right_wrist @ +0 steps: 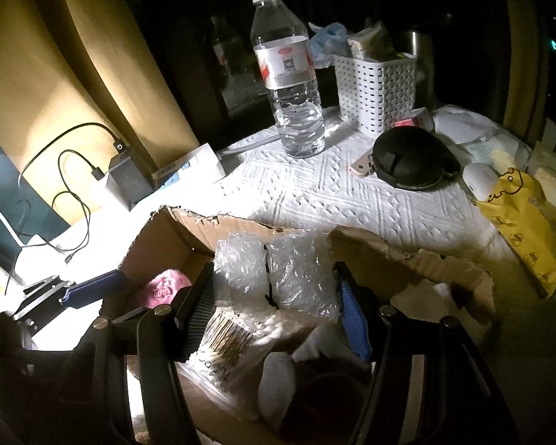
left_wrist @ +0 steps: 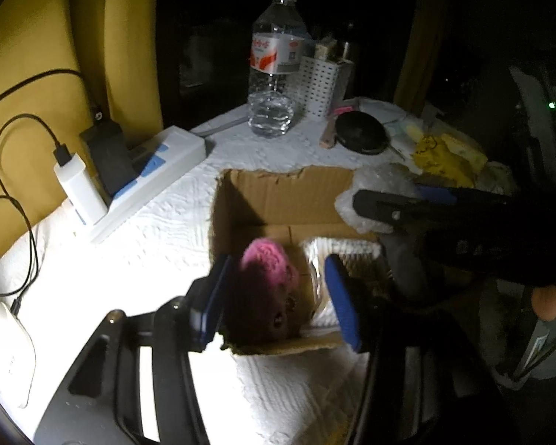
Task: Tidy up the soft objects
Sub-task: 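Open the left gripper to drop the pink toy in the box while the right gripper releases the packs, then move the left gripper back to the brown teddy bear while the right gripper approaches the green tissue pack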
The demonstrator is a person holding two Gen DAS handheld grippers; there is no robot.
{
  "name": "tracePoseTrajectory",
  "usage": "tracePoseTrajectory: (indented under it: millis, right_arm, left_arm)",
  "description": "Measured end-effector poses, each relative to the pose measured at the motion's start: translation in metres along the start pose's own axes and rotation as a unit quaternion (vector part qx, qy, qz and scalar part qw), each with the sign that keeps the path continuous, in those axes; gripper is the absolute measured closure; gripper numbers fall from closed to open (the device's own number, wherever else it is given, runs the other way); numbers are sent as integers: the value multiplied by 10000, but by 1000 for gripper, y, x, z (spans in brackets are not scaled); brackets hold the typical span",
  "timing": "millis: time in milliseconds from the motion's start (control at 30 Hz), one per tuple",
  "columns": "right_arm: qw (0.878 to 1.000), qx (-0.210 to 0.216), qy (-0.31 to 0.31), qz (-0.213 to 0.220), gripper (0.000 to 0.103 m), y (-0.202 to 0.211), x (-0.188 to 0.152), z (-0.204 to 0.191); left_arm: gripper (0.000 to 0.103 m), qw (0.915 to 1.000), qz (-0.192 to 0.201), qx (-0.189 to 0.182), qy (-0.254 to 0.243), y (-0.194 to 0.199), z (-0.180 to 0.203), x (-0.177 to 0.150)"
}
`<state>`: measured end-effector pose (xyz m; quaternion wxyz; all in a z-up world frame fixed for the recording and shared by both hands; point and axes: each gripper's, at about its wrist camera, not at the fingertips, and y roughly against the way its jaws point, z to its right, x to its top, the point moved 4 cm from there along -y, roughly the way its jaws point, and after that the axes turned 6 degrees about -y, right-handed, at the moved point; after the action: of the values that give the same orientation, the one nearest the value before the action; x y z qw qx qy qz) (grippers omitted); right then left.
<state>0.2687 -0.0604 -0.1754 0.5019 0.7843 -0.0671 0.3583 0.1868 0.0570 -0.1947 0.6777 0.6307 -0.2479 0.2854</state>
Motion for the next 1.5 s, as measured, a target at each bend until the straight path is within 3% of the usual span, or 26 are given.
tracePoseTrajectory:
  millis: [133,233,633,733,1500]
  right_arm:
    - [10000,6,30,-24,37,-2,-1,-2]
    - [10000,49,39,34,29,3,0,-2]
    - [9998,-90,89,153,29,34,-7,-2]
    - [9998,-120,69,170,29,43,-12,-3]
    - [9991,-207,-22,369,29,107,-54,-10]
  left_arm:
    - [49,10000,-19,23,-25,0,0,0]
    - [49,10000,-5,34,-23,2,0,0]
    - [48,9999,124,84,-71,19,3,5]
    - [29,9998,158,84,-99,24,6,6]
    - [29,9983,360,183,-411,80,33,0]
